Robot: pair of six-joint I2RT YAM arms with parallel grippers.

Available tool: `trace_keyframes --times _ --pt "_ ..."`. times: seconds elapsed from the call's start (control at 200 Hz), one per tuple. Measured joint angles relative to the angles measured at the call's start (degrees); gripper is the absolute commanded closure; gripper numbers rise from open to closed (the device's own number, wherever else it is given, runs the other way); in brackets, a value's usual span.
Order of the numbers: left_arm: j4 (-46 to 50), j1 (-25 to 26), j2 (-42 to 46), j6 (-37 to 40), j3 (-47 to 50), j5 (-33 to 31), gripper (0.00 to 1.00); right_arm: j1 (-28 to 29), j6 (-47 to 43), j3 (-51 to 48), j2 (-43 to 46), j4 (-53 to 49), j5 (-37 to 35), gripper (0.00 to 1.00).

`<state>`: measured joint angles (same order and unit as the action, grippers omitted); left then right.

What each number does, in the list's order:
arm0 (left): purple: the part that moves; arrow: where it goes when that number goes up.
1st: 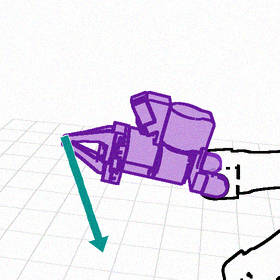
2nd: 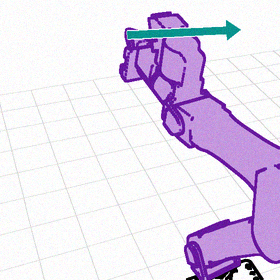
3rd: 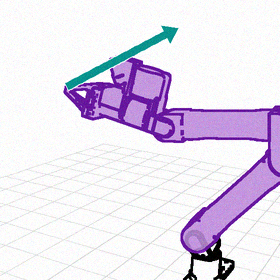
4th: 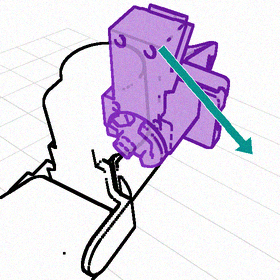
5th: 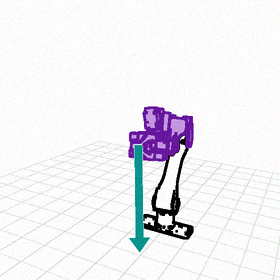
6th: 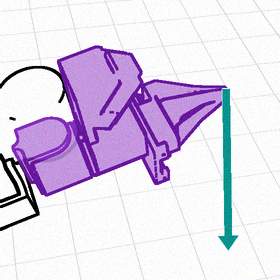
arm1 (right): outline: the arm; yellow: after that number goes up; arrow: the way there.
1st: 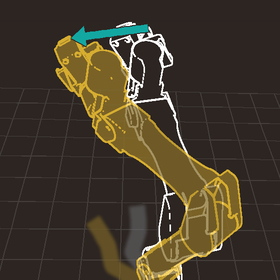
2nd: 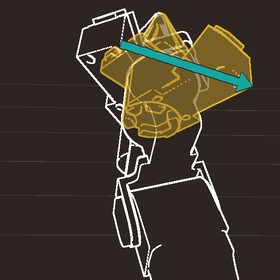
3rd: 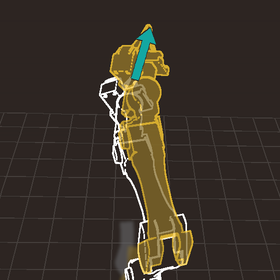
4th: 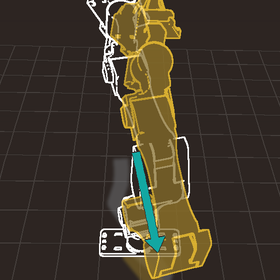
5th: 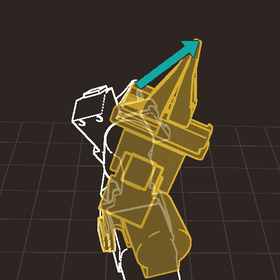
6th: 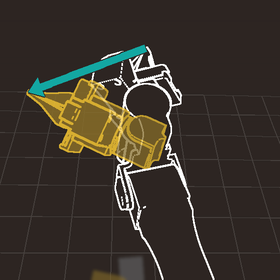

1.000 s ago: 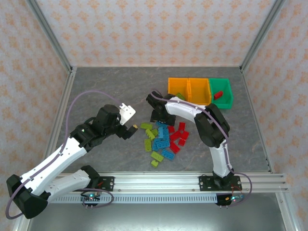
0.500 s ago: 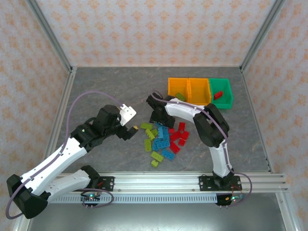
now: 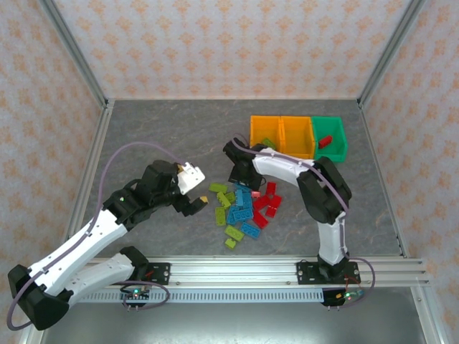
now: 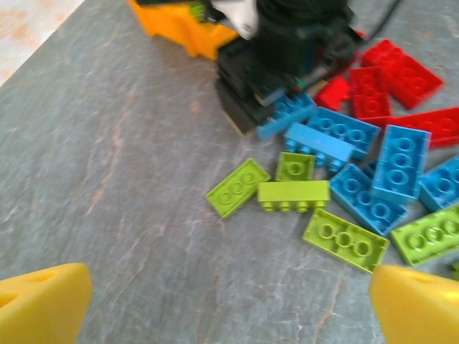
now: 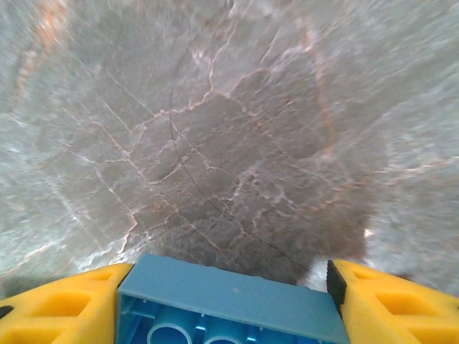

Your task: Sort the legos into containers by color

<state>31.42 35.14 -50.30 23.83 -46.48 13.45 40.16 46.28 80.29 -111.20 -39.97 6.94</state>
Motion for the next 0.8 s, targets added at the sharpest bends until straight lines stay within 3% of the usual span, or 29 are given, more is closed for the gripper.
trace_keyframes --times 0.15,0.335,0.45,0.54,0.681,0.796 --pt "-1.3 0.0 2.6 3.7 3.6 4.7 0.00 -5.9 -0.9 -0.6 8.4 0.2 0.1 0.45" --pt "-2.7 0.0 2.9 5.3 4.0 5.8 0.00 -20.3 -5.9 2.2 14.3 0.3 -1.0 0.46" --pt "-2.7 0.0 2.3 6.0 4.0 5.8 0.00 -29.4 -9.6 9.4 9.1 -0.1 -1.2 0.46" --pt "-2.6 0.0 1.9 6.3 4.0 5.8 0.00 -33.2 -11.9 17.6 1.1 -0.7 -1.0 0.43" --pt "-2.6 0.0 2.0 6.3 4.0 5.6 0.00 -34.5 -14.2 27.1 -9.6 -3.1 -0.3 0.26" --pt "-2.7 0.0 2.4 6.3 4.0 5.4 0.00 -34.1 -15.1 29.1 -11.9 -5.8 0.2 0.17"
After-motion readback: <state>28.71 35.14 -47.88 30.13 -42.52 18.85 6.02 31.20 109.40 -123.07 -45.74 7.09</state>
